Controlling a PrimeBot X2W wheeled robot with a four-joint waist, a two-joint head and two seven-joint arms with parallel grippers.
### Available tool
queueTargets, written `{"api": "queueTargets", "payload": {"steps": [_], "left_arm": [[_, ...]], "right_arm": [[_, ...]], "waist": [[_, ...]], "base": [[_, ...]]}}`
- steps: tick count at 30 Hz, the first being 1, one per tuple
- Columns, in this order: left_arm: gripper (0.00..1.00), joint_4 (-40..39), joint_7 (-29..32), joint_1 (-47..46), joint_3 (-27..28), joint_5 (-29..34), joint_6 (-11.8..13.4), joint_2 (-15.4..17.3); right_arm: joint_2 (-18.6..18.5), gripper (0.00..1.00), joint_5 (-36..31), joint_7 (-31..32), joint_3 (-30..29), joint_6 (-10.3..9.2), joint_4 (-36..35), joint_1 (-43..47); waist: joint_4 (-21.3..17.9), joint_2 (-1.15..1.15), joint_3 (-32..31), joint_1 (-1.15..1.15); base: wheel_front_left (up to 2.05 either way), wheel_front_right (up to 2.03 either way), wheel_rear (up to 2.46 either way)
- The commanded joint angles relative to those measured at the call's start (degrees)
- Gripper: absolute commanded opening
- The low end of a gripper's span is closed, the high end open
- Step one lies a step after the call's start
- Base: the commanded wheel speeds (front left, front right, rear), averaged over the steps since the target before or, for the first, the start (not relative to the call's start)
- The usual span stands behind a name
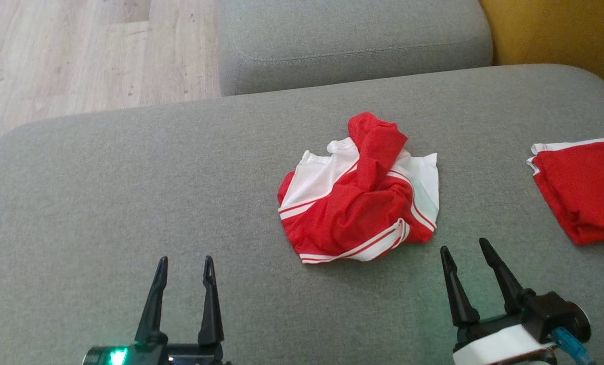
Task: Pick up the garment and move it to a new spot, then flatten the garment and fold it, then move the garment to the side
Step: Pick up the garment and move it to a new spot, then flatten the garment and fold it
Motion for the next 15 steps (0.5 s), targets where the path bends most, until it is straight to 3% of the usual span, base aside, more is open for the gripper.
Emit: {"api": "queueTargets", "payload": {"steps": [1, 15], "left_arm": [[1.00, -2.24, -0.53, -1.53, 1.97, -0.30, 0.36, -0.15], [1.00, -2.73, -0.53, -0.56, 1.97, -1.65, 0.98, -0.16]], "right_arm": [[-0.12, 1.00, -0.45, -0.37, 1.20, -0.04, -1.94, -1.06], [-0.24, 1.00, -0.57, -0.37, 1.37, -0.04, -2.18, -1.13]], "waist": [[0.08, 0.00, 0.04, 0.01], [1.60, 0.00, 0.47, 0.01]], "base": [[0.00, 0.00, 0.00], [0.00, 0.00, 0.00]]}}
